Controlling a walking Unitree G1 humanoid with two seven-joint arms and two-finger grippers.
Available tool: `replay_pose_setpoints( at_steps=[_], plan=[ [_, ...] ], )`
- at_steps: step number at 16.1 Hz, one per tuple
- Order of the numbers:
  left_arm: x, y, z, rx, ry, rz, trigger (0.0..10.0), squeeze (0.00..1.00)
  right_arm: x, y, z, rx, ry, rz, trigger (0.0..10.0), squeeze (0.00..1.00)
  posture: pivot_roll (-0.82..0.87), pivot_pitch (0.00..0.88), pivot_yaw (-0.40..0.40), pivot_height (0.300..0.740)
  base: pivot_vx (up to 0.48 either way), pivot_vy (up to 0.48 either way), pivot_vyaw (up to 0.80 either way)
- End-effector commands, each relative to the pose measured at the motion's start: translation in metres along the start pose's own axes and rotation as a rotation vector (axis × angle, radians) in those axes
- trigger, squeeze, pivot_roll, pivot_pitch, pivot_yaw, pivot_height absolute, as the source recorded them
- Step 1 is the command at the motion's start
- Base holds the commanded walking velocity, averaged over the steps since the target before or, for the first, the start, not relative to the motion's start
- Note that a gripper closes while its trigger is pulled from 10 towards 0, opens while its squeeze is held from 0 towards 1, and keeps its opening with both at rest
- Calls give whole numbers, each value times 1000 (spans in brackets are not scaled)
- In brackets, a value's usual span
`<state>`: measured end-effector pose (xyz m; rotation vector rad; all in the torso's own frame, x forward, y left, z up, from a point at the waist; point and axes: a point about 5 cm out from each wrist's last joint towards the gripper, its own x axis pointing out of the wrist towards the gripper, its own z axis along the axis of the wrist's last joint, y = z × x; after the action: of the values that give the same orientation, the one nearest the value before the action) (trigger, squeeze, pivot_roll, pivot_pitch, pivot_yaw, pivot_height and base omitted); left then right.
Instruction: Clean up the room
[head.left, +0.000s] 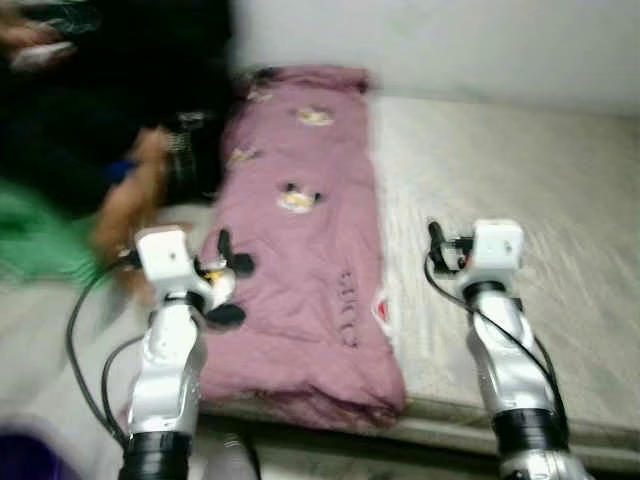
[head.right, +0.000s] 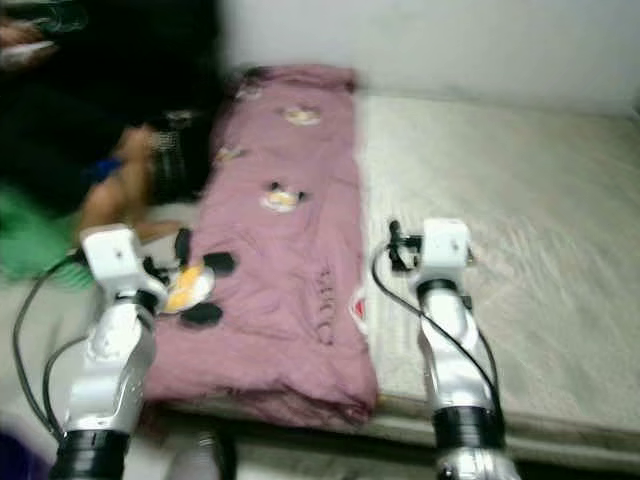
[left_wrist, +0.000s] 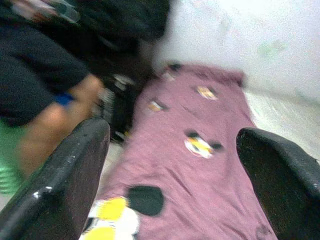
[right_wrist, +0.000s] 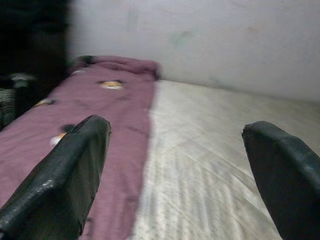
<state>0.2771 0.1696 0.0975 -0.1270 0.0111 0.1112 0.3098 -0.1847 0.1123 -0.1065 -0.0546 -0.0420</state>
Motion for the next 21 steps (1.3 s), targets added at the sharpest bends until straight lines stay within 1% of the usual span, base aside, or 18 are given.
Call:
replay_pose_setpoints(
  at_steps=[1,7,9,10,15,21],
  plan=[
    [1,3,-2,1,14,9,10000,0,-1,3,-1,1,6,9,10000,0,-4,0,30,740,0,0,0],
    [0,3,-2,-7,12,10,10000,0,0,4,-1,5,-1,20,10000,0,-5,0,29,740,0,0,0],
    [-1,3,-2,-14,11,11,10000,0,0,7,0,-2,1,46,10000,0,-5,0,24,740,0,0,0],
    [-1,3,-2,-12,11,11,10000,0,-1,9,1,-20,-8,74,10000,0,-5,0,23,740,0,0,0],
    [-1,-1,-2,-26,10,-18,10000,0,-1,12,2,-28,-15,100,10000,0,-7,0,20,740,0,0,780],
    [-1,-1,-2,-19,7,-18,10000,0,-1,17,3,-30,-17,129,10000,0,-7,0,17,740,0,0,783]
  ],
)
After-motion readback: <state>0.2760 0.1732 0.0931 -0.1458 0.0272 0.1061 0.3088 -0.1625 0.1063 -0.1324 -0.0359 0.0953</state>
